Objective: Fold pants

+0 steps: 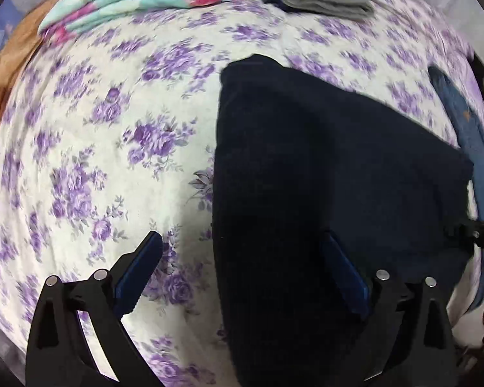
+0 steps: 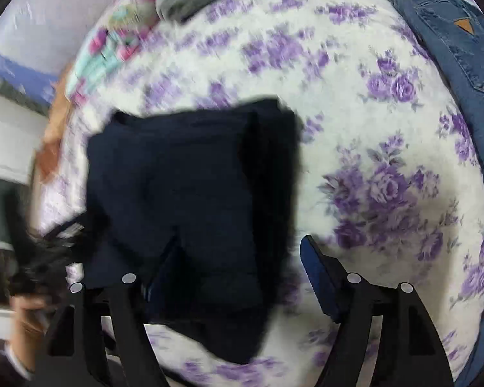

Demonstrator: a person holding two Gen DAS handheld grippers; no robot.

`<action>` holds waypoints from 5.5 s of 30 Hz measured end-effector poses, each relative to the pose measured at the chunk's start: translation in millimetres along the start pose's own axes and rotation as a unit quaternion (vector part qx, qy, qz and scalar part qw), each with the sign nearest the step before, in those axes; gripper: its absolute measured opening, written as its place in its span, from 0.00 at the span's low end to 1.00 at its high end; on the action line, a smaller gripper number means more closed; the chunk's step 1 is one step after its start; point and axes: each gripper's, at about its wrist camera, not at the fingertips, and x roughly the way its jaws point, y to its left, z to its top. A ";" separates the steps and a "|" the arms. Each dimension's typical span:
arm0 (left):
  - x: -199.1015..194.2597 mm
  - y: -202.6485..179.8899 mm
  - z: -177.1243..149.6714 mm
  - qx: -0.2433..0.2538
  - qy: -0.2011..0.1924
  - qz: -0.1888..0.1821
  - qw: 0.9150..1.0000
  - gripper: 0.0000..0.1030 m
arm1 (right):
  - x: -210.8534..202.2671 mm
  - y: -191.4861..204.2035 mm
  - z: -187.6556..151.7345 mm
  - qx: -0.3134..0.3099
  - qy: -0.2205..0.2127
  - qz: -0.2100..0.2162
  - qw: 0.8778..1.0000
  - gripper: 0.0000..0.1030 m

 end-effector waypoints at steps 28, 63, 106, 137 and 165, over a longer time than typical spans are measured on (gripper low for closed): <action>-33.8 42.8 75.5 -0.038 -0.061 0.016 0.997 0.95 | -38.7 63.3 51.0 -0.114 -0.125 -0.041 0.985 0.59; -19.0 33.1 -20.3 -0.040 0.010 -0.078 0.996 0.95 | -32.7 -10.4 -14.6 -0.046 -0.015 0.028 0.998 0.81; 24.7 -11.8 25.1 -0.046 0.043 -0.157 0.986 0.75 | 39.9 -2.4 11.7 -0.003 0.056 0.132 0.990 0.61; -38.4 -125.9 413.9 0.026 -0.191 -0.060 0.980 0.39 | -89.7 60.9 387.2 -0.219 -0.142 0.070 0.963 0.54; -57.2 -125.1 294.8 -0.006 -0.192 0.012 0.981 0.92 | -149.6 81.2 258.8 -0.189 -0.293 -0.159 0.924 0.96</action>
